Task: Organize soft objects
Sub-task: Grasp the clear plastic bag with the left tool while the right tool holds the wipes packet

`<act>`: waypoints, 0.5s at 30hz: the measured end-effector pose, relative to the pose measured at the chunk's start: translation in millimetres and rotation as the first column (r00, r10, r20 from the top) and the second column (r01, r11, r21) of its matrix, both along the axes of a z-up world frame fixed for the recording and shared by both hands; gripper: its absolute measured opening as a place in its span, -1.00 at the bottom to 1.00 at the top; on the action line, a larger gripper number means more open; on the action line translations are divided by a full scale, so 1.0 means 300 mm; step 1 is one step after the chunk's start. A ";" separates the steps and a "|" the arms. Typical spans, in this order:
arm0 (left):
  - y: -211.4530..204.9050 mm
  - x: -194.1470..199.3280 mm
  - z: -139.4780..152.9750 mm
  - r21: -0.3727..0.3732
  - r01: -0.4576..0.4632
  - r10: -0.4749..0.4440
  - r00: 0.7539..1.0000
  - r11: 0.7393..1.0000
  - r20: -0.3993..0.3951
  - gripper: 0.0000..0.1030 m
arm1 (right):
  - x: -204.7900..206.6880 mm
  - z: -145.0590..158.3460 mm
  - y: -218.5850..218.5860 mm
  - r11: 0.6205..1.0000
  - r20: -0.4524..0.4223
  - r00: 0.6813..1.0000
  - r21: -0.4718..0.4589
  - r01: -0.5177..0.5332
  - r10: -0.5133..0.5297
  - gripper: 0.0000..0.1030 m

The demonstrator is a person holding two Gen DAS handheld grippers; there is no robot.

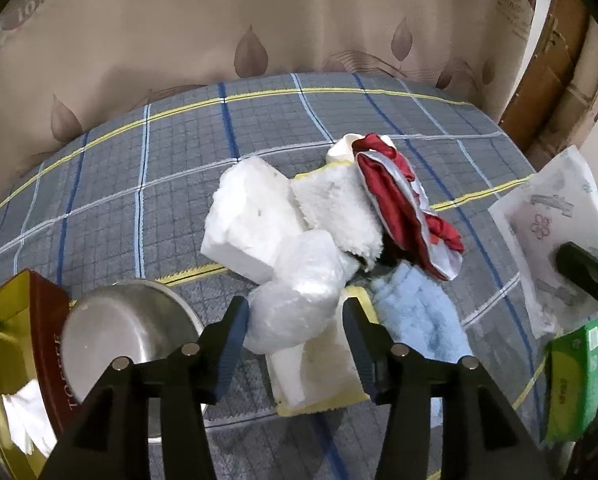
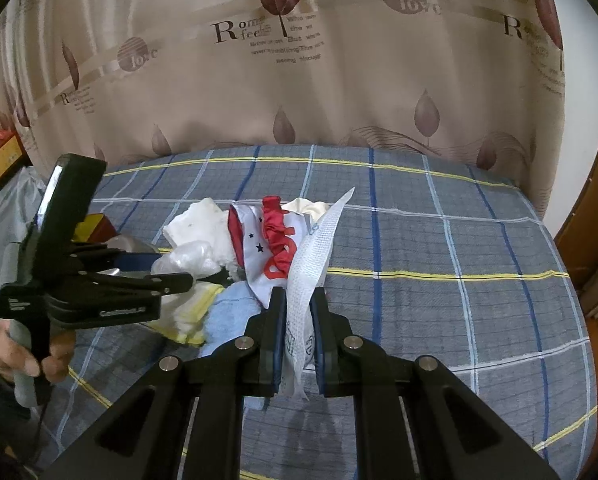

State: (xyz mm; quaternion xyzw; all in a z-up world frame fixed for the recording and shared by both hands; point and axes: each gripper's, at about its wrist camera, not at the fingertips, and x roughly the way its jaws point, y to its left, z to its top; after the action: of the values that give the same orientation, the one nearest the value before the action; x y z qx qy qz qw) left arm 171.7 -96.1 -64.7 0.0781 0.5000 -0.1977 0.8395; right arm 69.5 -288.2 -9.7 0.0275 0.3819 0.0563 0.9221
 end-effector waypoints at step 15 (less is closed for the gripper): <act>0.050 0.006 0.013 -0.083 -0.044 0.044 0.999 0.996 -0.005 -0.25 | -0.003 -0.011 0.032 1.000 -0.001 1.000 0.011 -0.022 0.022 -0.78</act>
State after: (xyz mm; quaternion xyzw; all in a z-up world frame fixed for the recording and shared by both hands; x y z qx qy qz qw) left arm 173.4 -81.1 -60.9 0.0316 0.4941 -0.1999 0.8455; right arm 68.6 -278.5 -12.9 0.0284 0.3823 0.0683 0.9211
